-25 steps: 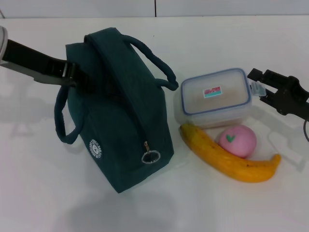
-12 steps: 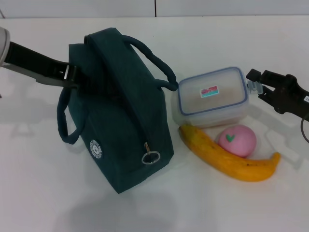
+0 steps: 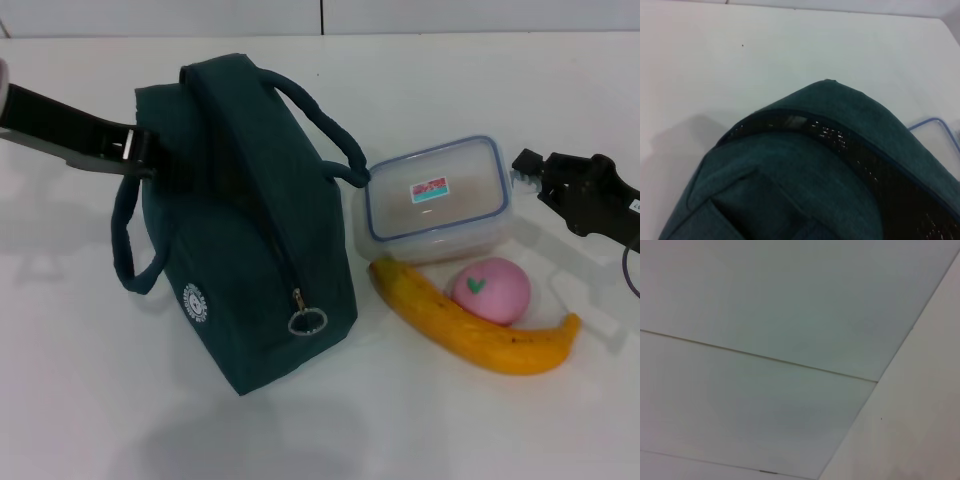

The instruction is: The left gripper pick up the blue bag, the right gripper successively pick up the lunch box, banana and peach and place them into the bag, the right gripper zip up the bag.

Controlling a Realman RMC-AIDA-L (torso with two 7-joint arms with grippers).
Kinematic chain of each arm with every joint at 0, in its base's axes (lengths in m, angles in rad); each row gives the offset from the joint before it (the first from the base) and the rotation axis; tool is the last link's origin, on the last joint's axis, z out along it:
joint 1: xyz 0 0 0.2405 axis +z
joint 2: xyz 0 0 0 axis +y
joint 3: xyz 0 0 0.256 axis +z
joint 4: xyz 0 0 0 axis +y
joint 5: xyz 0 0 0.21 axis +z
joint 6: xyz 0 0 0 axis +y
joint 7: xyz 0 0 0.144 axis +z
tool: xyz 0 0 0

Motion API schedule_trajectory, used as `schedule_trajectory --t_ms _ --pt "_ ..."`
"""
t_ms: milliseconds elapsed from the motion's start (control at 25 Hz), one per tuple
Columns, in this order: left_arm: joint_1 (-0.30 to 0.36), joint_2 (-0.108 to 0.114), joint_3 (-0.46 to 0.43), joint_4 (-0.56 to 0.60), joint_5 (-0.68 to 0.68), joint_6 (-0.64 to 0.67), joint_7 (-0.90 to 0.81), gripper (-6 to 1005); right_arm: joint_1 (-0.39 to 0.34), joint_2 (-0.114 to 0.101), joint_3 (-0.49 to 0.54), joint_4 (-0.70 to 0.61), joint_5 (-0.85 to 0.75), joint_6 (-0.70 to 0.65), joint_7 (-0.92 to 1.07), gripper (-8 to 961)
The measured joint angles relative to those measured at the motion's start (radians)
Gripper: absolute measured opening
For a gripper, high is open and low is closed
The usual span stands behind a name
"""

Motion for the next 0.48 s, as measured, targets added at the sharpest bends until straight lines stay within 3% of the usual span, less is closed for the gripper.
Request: schedule_trajectory --t_ms 200,480 --pt "0.004 0.004 -0.024 0.006 -0.028 0.004 0.0 31 -0.015 0.0 0.003 0.001 0.033 -0.007 0.0 95" --pt "0.008 0.014 -0.024 0.007 -0.092 0.008 -0.008 31 -0.065 -0.008 0.003 -0.004 0.115 -0.047 0.002 99"
